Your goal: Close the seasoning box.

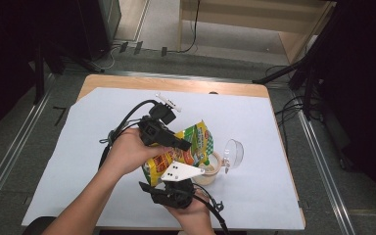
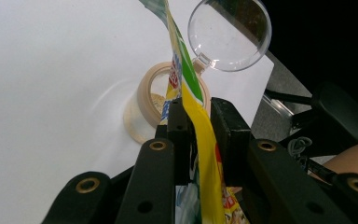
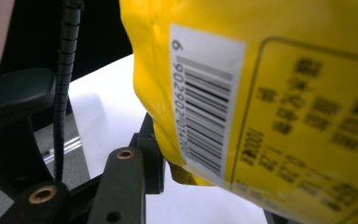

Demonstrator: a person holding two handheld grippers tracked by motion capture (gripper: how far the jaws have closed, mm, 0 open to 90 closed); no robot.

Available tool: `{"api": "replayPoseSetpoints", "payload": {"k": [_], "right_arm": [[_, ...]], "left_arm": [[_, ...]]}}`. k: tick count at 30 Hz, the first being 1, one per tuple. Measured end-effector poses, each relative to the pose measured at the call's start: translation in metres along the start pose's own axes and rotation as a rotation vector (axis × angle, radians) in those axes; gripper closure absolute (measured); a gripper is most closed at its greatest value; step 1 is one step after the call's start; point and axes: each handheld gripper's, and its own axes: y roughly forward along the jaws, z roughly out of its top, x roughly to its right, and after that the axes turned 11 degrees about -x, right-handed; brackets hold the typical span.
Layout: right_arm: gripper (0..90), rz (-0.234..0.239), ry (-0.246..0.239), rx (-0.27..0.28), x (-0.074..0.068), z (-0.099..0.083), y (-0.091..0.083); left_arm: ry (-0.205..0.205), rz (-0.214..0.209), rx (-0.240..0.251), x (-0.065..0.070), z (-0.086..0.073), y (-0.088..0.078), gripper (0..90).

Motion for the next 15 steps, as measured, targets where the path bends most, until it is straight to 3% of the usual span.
{"api": "replayPoseSetpoints", "payload": {"k": [5, 10, 15], "right_arm": [[63.4, 0.019, 0.014, 0.000, 0.000, 0.001, 0.000], [63.2, 0.057, 0.061, 0.000, 0.002, 0.006, -0.004], [61.0, 0.054, 0.063, -0.003, 0.004, 0.008, -0.005]], "left_arm": [[0.005, 0.004, -0.002, -0.002, 0.002, -0.001, 80.3], [-0.001, 0.000, -0.015, -0.005, 0.010, -0.001, 80.5], [0.001, -0.014, -0.026, -0.005, 0.016, -0.001, 80.6]]}}
